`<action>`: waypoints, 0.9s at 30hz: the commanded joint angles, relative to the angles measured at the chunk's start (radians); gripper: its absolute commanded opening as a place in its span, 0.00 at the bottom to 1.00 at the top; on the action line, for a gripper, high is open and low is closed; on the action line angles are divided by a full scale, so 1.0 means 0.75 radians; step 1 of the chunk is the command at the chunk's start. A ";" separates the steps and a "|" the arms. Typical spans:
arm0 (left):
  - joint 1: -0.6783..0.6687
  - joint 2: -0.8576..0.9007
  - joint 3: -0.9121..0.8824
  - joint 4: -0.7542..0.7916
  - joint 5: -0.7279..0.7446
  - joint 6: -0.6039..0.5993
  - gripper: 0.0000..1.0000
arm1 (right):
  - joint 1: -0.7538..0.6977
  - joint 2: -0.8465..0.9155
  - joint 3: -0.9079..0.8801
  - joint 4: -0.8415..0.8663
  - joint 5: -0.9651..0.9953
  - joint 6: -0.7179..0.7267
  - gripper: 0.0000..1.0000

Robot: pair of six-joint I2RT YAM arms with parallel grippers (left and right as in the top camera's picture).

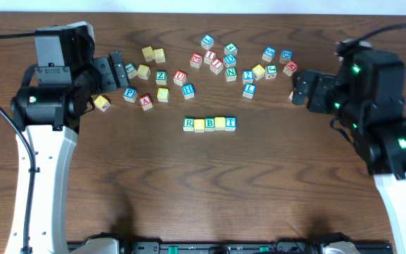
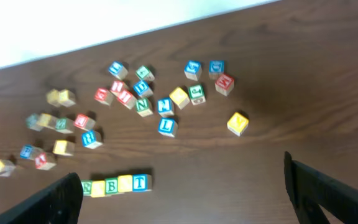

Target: Spell out ROBOT

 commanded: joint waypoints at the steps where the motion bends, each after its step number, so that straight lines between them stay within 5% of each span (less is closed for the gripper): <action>1: 0.002 0.010 0.016 -0.003 -0.017 0.007 0.94 | -0.003 -0.148 0.002 -0.049 0.033 -0.023 0.99; 8: 0.002 0.010 0.016 -0.003 -0.017 0.007 0.95 | -0.003 -0.224 0.002 -0.254 0.145 -0.040 0.99; 12: 0.002 0.010 0.016 -0.003 -0.017 0.007 0.94 | -0.032 -0.244 -0.062 -0.182 0.214 -0.046 0.99; 17: 0.002 0.010 0.016 -0.003 -0.017 0.007 0.95 | -0.251 -0.541 -0.632 0.431 0.016 -0.173 0.99; 22: 0.002 0.010 0.016 -0.003 -0.017 0.007 0.95 | -0.259 -1.015 -1.341 1.029 0.027 -0.173 0.99; 27: 0.002 0.010 0.016 -0.003 -0.017 0.007 0.95 | -0.222 -1.327 -1.709 1.193 0.060 -0.172 0.99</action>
